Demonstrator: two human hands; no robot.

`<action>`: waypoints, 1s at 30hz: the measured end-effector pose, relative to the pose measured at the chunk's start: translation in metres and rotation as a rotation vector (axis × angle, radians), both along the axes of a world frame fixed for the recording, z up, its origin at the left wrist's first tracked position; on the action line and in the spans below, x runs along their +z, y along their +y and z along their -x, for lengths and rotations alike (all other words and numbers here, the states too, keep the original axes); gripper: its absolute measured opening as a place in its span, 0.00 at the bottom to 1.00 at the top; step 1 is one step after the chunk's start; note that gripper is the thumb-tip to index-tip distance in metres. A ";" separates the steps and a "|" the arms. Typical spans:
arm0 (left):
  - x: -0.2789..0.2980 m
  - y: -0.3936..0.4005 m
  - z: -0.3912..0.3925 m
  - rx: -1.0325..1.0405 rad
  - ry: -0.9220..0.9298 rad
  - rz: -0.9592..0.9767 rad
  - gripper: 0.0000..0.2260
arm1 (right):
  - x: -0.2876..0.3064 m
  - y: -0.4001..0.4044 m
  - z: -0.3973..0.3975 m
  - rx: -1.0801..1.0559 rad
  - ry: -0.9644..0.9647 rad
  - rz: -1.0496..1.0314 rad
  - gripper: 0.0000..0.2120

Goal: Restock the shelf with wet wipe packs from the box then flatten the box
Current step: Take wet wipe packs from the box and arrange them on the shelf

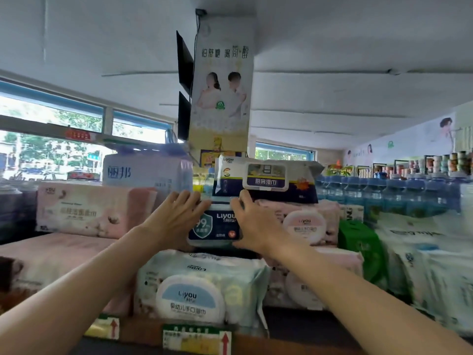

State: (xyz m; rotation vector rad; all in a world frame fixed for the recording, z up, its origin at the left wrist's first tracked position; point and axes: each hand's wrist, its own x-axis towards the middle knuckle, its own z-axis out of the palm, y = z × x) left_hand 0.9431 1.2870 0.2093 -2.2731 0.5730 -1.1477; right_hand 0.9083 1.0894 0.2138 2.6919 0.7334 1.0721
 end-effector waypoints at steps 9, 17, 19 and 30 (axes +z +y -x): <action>0.012 0.007 -0.002 0.177 0.374 -0.072 0.40 | 0.026 0.006 -0.008 0.081 0.422 -0.123 0.17; 0.004 0.005 0.005 0.106 0.672 0.128 0.22 | -0.001 -0.002 -0.010 0.019 0.567 -0.108 0.10; 0.006 -0.003 0.014 0.108 0.631 0.171 0.19 | 0.004 -0.007 -0.003 -0.006 0.489 -0.101 0.09; 0.001 -0.130 0.112 -0.509 0.494 0.173 0.13 | 0.000 -0.077 0.161 -0.316 0.316 -0.263 0.10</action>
